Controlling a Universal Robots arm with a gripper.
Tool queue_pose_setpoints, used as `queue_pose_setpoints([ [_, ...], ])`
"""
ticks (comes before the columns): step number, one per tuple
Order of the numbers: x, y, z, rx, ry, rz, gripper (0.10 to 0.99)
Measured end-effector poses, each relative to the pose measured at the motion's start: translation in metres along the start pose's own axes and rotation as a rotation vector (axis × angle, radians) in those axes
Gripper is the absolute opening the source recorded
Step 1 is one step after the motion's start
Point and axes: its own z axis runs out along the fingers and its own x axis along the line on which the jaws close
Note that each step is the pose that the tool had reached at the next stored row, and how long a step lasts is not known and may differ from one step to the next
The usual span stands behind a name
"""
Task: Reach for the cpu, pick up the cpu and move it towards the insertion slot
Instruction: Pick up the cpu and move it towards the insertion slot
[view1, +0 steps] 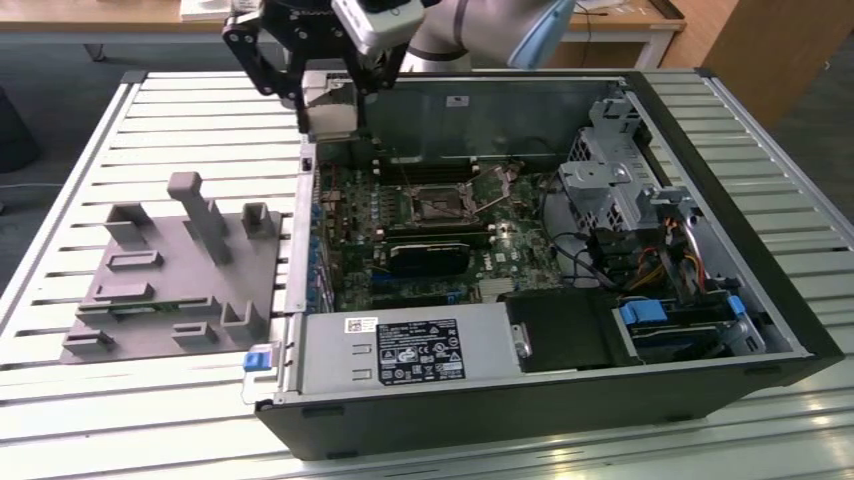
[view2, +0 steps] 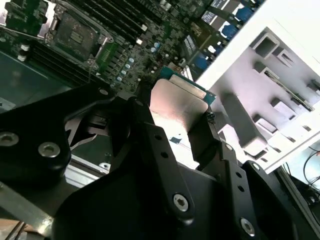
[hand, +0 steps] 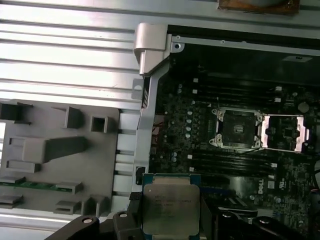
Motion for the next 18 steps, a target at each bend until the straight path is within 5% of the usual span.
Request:
queue_pose_setpoints([
  [18,-0.0686,0.0152,0.0068,0.0,0.0,0.0,0.541],
])
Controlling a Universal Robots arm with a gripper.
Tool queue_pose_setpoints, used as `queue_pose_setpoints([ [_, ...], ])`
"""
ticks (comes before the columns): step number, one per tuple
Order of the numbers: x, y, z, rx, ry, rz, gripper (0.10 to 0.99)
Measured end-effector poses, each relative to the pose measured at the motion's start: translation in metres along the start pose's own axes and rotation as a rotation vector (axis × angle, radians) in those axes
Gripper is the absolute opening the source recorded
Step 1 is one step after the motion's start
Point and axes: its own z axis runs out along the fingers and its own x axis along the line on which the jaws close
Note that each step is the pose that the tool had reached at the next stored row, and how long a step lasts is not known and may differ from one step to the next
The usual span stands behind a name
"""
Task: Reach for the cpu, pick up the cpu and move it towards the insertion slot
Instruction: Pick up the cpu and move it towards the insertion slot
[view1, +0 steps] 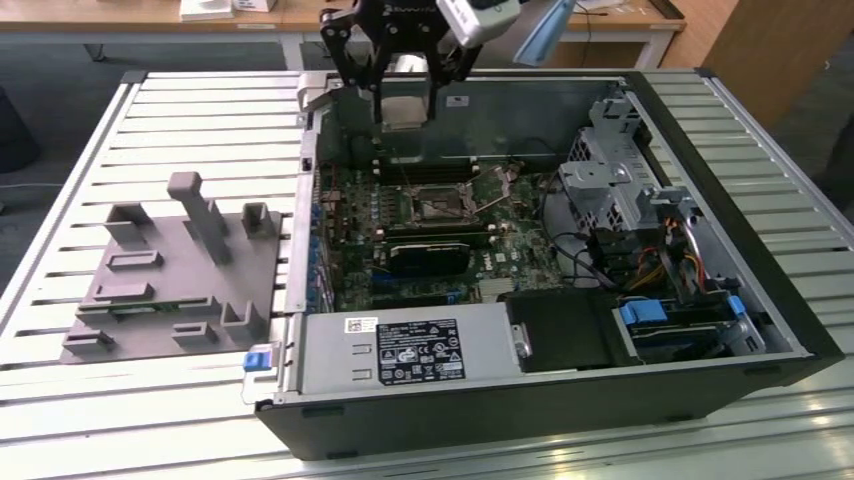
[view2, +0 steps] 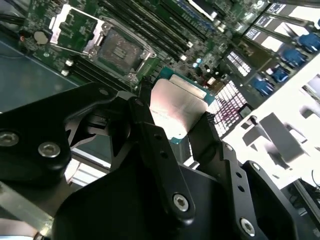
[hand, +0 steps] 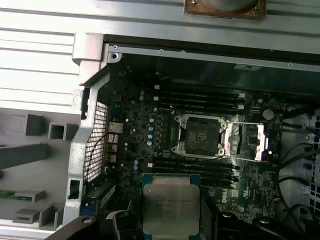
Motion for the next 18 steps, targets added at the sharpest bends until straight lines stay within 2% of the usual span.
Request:
queue_pose_setpoints([
  [8,-0.0181,0.0117,0.0021,0.0,0.0,0.0,0.541],
  [11,-0.0287,0.0162,0.0035,0.0,-0.0001,0.0,0.541],
  [14,-0.0394,0.0174,0.004,0.0,0.0,0.0,0.541],
  [15,-0.0458,0.0178,0.0043,0.0,0.0,0.0,0.541],
  [18,-0.0544,0.0181,0.0047,0.0,0.0,0.0,0.541],
])
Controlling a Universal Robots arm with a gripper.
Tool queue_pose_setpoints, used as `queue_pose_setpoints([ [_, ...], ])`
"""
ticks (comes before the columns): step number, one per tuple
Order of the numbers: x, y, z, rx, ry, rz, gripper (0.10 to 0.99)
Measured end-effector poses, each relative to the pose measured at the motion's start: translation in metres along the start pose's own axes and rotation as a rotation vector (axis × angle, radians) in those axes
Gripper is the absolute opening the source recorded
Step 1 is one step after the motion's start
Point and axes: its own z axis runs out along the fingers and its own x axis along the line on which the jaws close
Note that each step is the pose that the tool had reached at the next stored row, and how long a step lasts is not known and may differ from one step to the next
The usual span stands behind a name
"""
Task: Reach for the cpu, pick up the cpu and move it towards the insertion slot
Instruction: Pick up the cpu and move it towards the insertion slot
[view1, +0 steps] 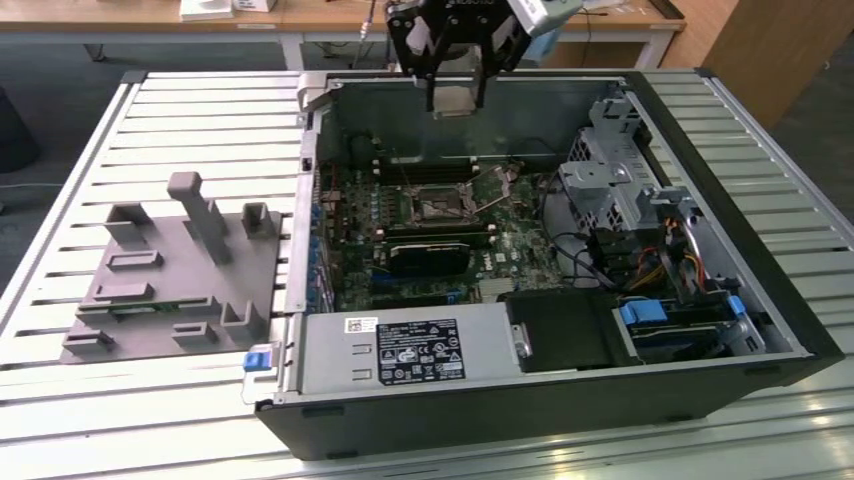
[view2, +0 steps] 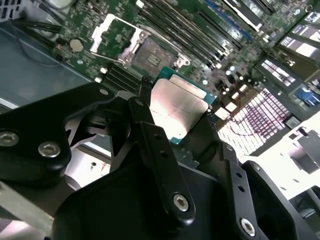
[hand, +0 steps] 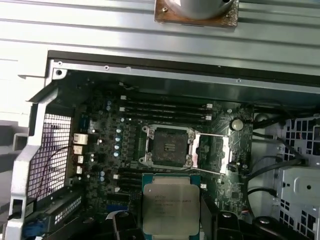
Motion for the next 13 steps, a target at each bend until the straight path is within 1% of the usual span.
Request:
queue_pose_setpoints([
  [3,-0.0085,0.0002,0.0004,0.0,-0.0001,0.0,0.541],
  [5,-0.0123,0.0001,0.0007,0.0,-0.0002,0.0,0.541],
  [13,-0.0132,0.0001,0.0009,0.0,-0.0003,0.0,0.541],
])
